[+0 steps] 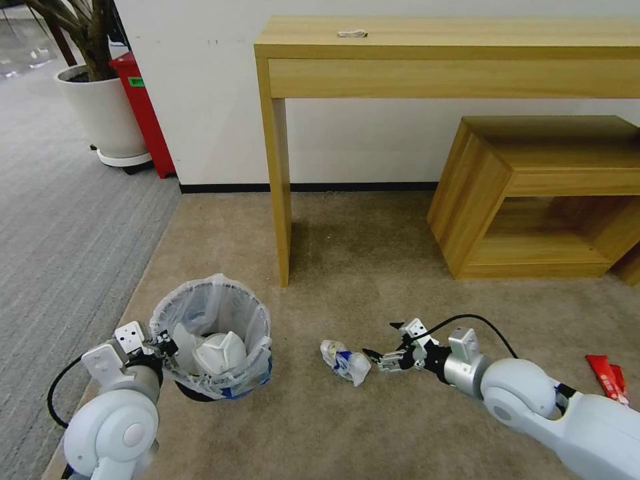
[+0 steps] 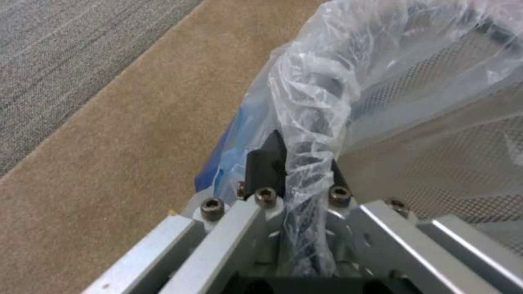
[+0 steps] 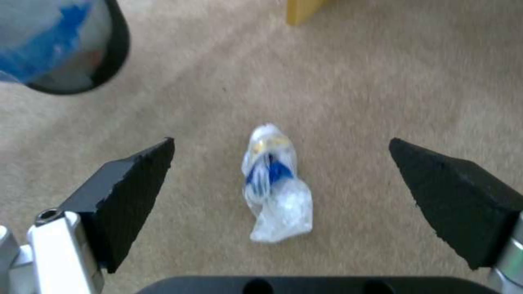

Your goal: Pick up the trash bin and place the garbage on the floor into it.

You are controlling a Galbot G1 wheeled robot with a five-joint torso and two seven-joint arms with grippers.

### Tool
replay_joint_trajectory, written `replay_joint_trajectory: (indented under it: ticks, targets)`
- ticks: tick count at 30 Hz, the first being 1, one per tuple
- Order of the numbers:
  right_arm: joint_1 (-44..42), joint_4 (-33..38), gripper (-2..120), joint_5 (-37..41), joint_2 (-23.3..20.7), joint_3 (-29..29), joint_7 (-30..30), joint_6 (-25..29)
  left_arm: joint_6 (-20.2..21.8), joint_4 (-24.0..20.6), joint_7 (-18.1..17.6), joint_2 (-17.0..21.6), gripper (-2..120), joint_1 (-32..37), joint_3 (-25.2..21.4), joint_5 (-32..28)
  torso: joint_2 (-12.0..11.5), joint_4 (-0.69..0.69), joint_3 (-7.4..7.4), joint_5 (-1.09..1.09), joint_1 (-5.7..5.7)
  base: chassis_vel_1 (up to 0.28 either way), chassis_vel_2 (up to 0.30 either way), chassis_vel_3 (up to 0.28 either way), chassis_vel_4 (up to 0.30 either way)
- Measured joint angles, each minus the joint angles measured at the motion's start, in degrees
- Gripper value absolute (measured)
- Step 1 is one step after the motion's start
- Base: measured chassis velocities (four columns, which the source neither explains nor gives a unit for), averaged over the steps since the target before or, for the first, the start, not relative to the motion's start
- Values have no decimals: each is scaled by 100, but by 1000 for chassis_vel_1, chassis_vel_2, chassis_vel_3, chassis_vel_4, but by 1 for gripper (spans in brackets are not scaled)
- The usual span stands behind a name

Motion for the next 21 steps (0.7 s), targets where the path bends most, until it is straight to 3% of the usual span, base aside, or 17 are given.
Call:
replay_joint_trajectory:
  ticks: [9, 21]
  targets:
    - [370, -521, 100, 30, 448, -397, 237, -305, -7, 4, 1, 4, 1, 10, -57, 2, 0, 0, 0, 1, 0, 0, 0, 0, 0]
    - [832, -1272, 100, 48, 985, -898, 366, -309, -23, 75, 1, 47, 1, -19, -96, -5, 0, 0, 0, 0, 0, 0, 0, 0, 0]
